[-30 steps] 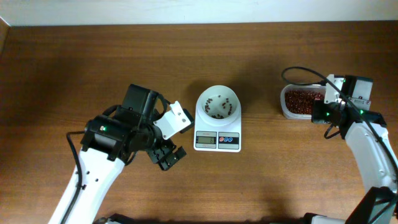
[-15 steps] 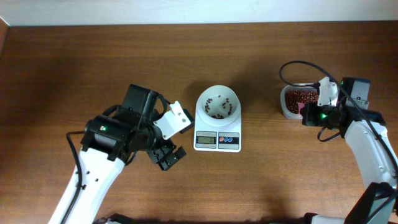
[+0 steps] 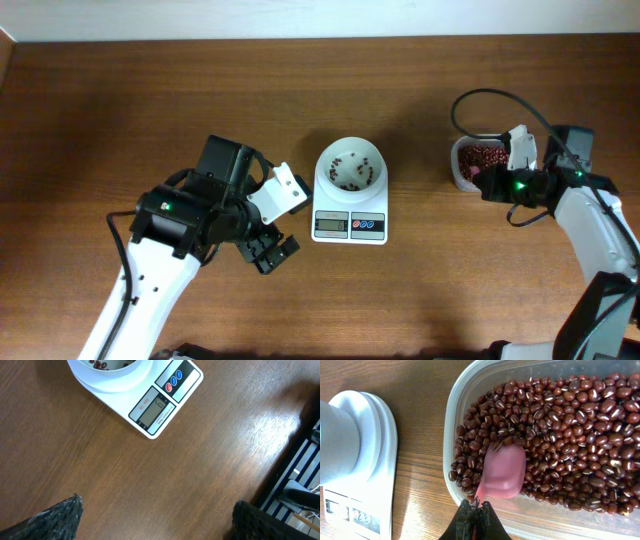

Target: Scoop and weigh 50g on scale

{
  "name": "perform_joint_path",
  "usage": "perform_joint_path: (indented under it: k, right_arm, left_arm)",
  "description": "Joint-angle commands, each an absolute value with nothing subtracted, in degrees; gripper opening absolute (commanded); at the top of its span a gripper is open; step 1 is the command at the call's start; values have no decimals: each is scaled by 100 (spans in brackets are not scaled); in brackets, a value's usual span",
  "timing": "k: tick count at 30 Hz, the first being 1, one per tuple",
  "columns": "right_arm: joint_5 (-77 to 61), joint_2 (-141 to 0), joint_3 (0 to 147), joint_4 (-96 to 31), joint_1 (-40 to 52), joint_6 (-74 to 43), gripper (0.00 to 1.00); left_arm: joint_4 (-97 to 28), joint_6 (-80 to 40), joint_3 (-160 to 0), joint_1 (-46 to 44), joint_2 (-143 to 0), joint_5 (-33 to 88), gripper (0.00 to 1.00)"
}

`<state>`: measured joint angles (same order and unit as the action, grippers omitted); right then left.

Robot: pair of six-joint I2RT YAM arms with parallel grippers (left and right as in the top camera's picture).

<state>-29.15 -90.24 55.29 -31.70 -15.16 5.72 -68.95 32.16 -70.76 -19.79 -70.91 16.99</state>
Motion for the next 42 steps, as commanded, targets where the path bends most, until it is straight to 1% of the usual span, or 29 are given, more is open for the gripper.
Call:
perform_joint_path:
  k: [1, 4, 6, 11, 17, 24, 27, 30, 34, 35, 39, 42]
  right_arm:
    - [-3409, -9122, 5489, -3389, -1780, 502, 4]
    - [-3474, -9238, 5489, -3430, -2196, 82, 4]
    - [-3983, -9463, 5489, -3430, -2502, 78, 4]
    - [-4058, -9520, 5500, -3358, -2954, 123, 4]
    - [-4049, -8941, 5697, -3317, -2967, 272, 4]
    - [-4056, -8842, 5734, -3236, -2967, 248, 4]
    - [-4429, -8842, 5734, -3216, -3096, -21, 4]
    - [-4910, -8842, 5734, -3212, -3409, -370, 4]
    - [-5837, -8842, 5734, -3214, -3931, -401, 4]
    - [-5874, -8842, 5734, -3214, -4003, -550, 4]
    - [-6010, -8842, 5734, -3218, -4051, -648, 4]
    - [-6355, -8842, 5734, -3216, -4040, -648, 4]
  left_arm:
    - [-6886, 3306, -7052, -1959, -7054, 1780, 99]
    - [-6886, 3306, -7052, -1959, -7054, 1780, 99]
    - [-6886, 3306, -7052, -1959, -7054, 1780, 99]
    - [-6886, 3306, -7052, -1959, -7054, 1780, 99]
    - [-6886, 3306, -7052, -1959, -7054, 1780, 99]
    - [-6886, 3306, -7052, -1959, -7054, 1780, 99]
    - [-6886, 3306, -7052, -1959, -7054, 1780, 99]
    - [-6886, 3306, -7052, -1959, -7054, 1780, 99]
    - [-6886, 3306, -7052, -1959, -7054, 1780, 99]
    - [-6886, 3306, -7052, -1959, -7054, 1780, 99]
    - [-6886, 3306, -7052, -1959, -7054, 1780, 99]
    - [-6886, 3306, -7052, -1959, -7054, 1780, 99]
